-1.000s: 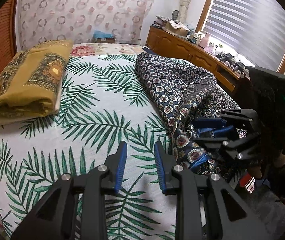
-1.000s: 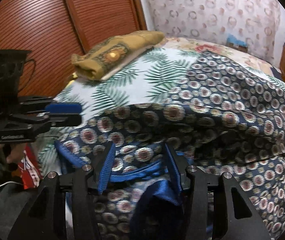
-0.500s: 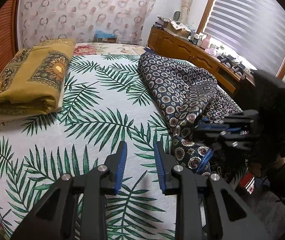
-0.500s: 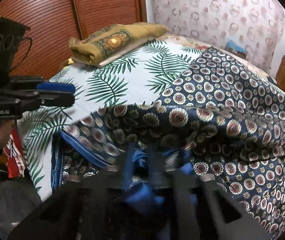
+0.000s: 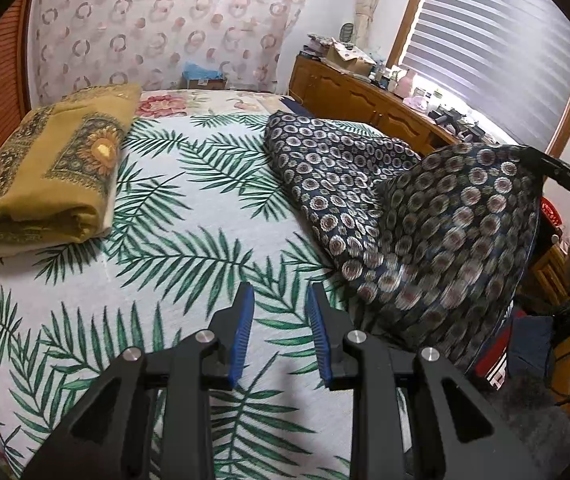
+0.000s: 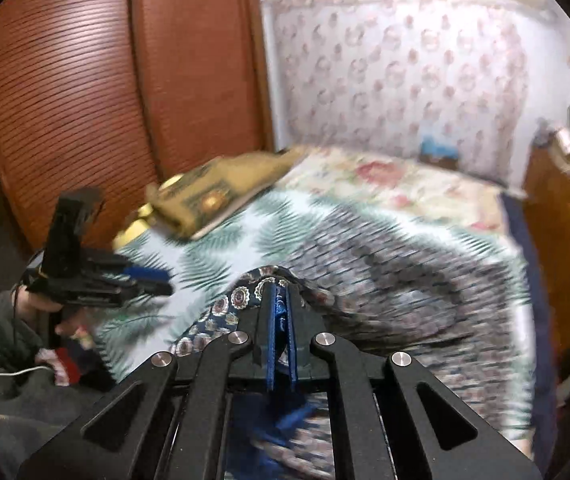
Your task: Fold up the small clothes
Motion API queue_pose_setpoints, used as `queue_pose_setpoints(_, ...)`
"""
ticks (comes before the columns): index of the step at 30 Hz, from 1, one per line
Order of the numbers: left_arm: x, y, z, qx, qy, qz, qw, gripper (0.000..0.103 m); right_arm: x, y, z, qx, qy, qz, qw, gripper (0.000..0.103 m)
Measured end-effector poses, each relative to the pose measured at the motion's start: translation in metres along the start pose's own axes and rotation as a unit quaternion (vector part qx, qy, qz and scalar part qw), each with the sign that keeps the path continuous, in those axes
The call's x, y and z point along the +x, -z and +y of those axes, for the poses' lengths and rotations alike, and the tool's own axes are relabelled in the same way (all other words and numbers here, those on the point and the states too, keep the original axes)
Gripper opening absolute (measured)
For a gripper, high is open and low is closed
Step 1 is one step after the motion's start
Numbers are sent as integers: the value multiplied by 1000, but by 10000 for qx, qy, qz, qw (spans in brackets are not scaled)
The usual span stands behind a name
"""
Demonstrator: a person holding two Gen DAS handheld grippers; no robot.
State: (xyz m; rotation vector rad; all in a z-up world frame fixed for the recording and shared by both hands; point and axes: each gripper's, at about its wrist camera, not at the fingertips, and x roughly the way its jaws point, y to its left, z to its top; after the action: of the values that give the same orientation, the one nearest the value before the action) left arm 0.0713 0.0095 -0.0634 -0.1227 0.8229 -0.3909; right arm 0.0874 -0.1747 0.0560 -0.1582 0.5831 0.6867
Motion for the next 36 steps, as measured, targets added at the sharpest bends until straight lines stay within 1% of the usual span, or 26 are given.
queue_pose_setpoints(2,0,-1,-4,57,7,7,10000,26,-20,2,-9,-96,264,29,9996,2)
queue_pose_setpoints(4,1,-3,-8,104,33,9,9999,26,-33,11,-19,-105,501,133,9986,2)
queue_pose_setpoints(5,1,-4,-9,118,46,-2,9999,26,-39,21,-30,-29,647,242,9976,2)
queue_pose_setpoints(7,3,-8,-12,140,59,-43,9999,26,-42,38,-45,204,744,457,9960,2)
queue_pose_setpoints(8,4,-10,-14,160,48,-65,9998,26,-40,50,-55,315,881,599,9938,3)
queue_pose_setpoints(10,6,-18,-21,253,6,-127,9996,29,-37,65,-66,445,1093,775,9900,10)
queue_pose_setpoints(11,8,-23,-25,311,2,-140,9994,29,-35,69,-72,520,1228,854,9874,19)
queue_pose_setpoints(12,10,-27,-29,370,-4,-162,9992,30,-33,72,-77,560,1298,844,9864,22)
queue_pose_setpoints(13,12,-31,-32,414,-17,-182,9990,31,-31,72,-81,585,1302,796,9866,23)
queue_pose_setpoints(15,17,-40,-41,520,-44,-238,9984,33,-22,66,-91,683,1346,734,9858,32)
queue_pose_setpoints(17,23,-48,-49,620,-80,-283,9976,34,-13,60,-98,680,1351,656,9863,35)
queue_pose_setpoints(22,38,-56,-66,832,-170,-284,9960,36,17,44,-118,703,1367,613,9862,37)
queue_pose_setpoints(23,41,-55,-68,857,-164,-274,9958,36,25,41,-122,716,1352,625,9863,41)
queue_pose_setpoints(24,43,-55,-70,860,-140,-269,9958,36,35,38,-128,754,1322,642,9863,46)
queue_pose_setpoints(26,47,-54,-71,844,-106,-234,9961,36,53,32,-138,838,1230,652,9867,50)
queue_pose_setpoints(29,52,-52,-72,836,-143,-207,9962,37,82,24,-156,1002,1051,709,9869,51)
queue_pose_setpoints(32,54,-50,-75,859,-205,-221,9958,37,109,20,-171,1096,1043,914,9843,51)
queue_pose_setpoints(34,54,-50,-77,897,-220,-220,9955,38,124,19,-179,1199,966,1076,9822,51)
queue_pose_setpoints(36,56,-49,-78,898,-226,-217,9955,38,132,19,-183,1240,927,1147,9813,51)
